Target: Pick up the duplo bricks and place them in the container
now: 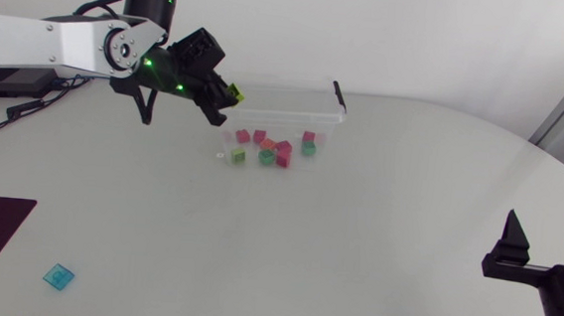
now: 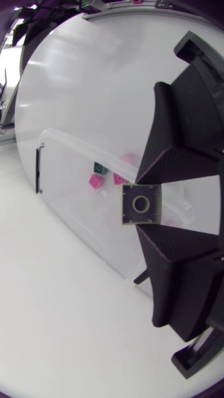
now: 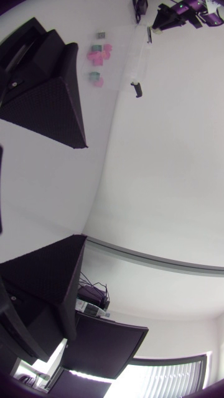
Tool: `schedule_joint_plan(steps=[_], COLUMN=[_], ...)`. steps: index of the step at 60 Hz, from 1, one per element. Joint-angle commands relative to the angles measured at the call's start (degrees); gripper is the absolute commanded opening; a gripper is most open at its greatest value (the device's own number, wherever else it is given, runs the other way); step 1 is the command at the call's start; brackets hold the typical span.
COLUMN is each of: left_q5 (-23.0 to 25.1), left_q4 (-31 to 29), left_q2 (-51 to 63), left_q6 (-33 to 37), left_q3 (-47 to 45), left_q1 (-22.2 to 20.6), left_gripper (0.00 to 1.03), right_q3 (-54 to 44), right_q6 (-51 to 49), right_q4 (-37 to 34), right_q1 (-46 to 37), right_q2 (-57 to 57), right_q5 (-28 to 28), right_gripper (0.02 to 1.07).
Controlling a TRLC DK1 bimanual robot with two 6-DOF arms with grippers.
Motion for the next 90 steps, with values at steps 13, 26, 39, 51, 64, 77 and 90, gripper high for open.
schedule_joint_plan(steps=[13,26,39,51,64,77,90], left_q5=[-3.4,-3.5,-8.7,-17.4,-22.8,-22.5,-20.4], left_q4=[7.9,10.8,13.0,13.4,20.1,22.9,22.7], left_q2=[8.5,13.6,15.6,8.4,-1.9,-11.2,-18.1], left_q6=[-11.9,-16.9,-16.7,-17.1,-17.7,-18.3,-19.9], left_q3=[8.1,12.8,14.7,10.5,-0.5,-10.8,-19.3], left_q1=[-1.7,-3.4,-5.8,-4.1,1.0,5.6,10.5], left_gripper=[0.28,0.48,0.98,0.98,0.98,0.98,0.98], right_q3=[-1.2,-1.2,-1.2,-1.2,-1.2,-1.2,-1.2], right_q6=[0.8,0.8,0.8,0.8,0.8,0.8,0.8], right_q4=[-0.3,-0.4,-0.4,-0.4,-0.4,-0.3,-0.4], right_q1=[-0.3,-0.3,-0.4,-0.3,-0.3,-0.4,-0.3], right_q2=[-0.4,-0.4,-0.4,-0.4,-0.4,-0.4,-0.4], right_q5=[0.1,0.1,0.1,0.1,0.1,0.1,0.1], right_gripper=[1.02,1.02,1.02,1.02,1.02,1.02,1.02])
